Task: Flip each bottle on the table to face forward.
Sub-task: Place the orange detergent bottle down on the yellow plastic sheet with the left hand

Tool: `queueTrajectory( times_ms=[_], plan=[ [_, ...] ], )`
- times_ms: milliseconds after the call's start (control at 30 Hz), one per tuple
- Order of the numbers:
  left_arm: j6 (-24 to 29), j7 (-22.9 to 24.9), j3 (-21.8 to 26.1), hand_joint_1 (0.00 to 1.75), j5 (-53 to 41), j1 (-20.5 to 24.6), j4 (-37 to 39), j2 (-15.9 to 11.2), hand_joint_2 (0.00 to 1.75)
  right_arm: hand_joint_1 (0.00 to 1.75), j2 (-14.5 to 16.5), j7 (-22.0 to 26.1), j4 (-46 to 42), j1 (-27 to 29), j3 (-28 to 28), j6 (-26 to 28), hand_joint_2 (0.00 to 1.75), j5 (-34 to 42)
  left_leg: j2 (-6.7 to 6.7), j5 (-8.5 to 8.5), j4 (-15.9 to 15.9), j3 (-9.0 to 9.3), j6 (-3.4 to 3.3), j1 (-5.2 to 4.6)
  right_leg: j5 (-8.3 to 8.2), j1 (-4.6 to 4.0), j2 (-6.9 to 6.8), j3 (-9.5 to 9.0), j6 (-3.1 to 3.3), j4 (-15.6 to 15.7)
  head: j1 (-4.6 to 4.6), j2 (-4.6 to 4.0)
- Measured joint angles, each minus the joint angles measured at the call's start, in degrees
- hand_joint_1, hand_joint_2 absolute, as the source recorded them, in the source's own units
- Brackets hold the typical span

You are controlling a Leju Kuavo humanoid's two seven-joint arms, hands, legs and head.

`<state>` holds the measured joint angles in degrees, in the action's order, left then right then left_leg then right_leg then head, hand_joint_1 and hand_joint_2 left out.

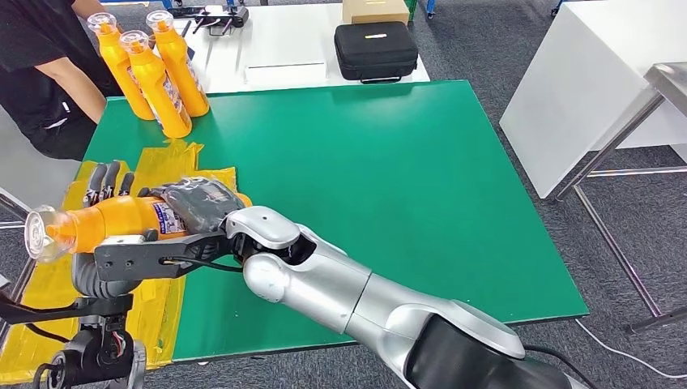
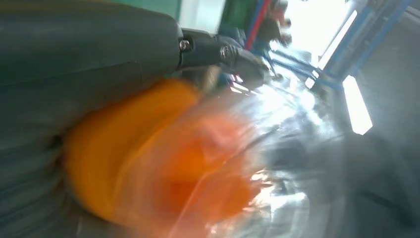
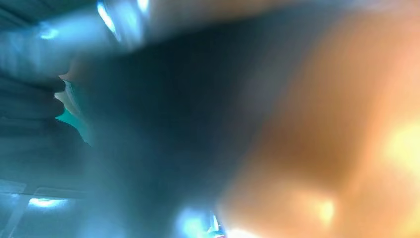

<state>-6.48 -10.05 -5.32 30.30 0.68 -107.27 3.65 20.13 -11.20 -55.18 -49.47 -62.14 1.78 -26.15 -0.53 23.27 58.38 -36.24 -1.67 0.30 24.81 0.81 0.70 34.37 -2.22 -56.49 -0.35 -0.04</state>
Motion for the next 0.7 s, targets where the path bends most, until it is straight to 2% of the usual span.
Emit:
queueTrajectory(
  times_ms=[133,233,700],
  plan=[
    [-2.78,2.51,0.31,1.75,11.92,0.00,0.52,0.00,1.75,1.75,0.01,1.17,0.06,0.56,0.50,-0.24,1.75,-0.02,0.03,0.00,0.00,-0.01,0.00,0.00,0.00,0.00,0.02,0.01,0.00,0.00,-0.04,0.00],
    [-3.62,2.85,0.40,1.75,15.96,-0.74,0.56,0.00,1.75,1.75,0.01,1.67,0.02,1.28,0.61,-0.17,1.75,-0.52,0.04,0.00,0.00,-0.02,0.00,0.00,0.00,0.00,0.03,0.05,0.00,0.00,-0.03,0.00],
    [-3.99,2.81,0.59,1.75,17.17,-1.29,0.57,0.50,1.75,1.75,0.01,1.30,-0.27,2.12,0.85,0.10,1.75,-0.93,0.04,0.00,0.00,-0.03,0.01,0.00,0.00,0.00,0.03,0.07,0.00,0.00,-0.03,0.00]
  ],
)
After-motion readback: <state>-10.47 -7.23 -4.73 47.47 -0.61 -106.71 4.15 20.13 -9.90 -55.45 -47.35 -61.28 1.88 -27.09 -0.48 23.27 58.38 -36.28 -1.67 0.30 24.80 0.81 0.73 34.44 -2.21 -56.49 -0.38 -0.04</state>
